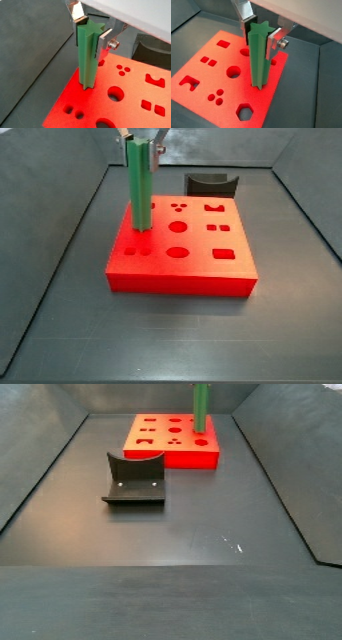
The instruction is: Insert the star object.
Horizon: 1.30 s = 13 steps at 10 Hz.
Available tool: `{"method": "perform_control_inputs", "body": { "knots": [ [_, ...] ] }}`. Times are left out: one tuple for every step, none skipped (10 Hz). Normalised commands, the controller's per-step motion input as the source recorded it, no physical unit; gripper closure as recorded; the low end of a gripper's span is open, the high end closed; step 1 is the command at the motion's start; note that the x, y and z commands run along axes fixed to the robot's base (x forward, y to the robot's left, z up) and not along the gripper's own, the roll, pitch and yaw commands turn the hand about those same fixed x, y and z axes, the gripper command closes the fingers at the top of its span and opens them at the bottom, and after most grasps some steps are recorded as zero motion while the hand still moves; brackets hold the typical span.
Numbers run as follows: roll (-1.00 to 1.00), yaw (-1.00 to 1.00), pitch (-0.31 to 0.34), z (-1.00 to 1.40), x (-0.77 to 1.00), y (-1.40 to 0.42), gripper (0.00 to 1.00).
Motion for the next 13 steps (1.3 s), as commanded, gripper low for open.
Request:
{"method": "perform_control_inputs", "body": {
  "knots": [
    [0.00,0.06,0.041,-0.07,0.05,-0.02,1.00],
    [0.00,0.00,0.000,-0.02,0.00,0.00,1.00],
    [0.00,0.00,-0.063,-0.83,0.00,0.00,1.00],
    [0.00,0.00,-0.090,-1.00,-0.01,0.05,1.00],
    [0.00,0.00,-0.066,-1.00,-0.04,0.08,1.00],
    [0.00,0.00,-0.026,-1.00,-0.05,0.11,1.00],
    [0.03,0.00,-0.001,-1.00,0.00,0.09,1.00],
    [0.13,0.00,0.000,-1.00,0.06,0.08,1.00],
    [0.17,0.00,0.000,-1.00,0.07,0.01,1.00],
    [0.11,-0.08,-0.034,-1.00,0.00,0.00,1.00],
    [0.08,-0.06,-0.059,-1.00,-0.03,0.00,1.00],
    [0.00,0.01,-0.090,-1.00,0.00,0.00,1.00],
    [0.00,0.00,-0.083,-1.00,0.16,0.00,1.00]
  ]
}}
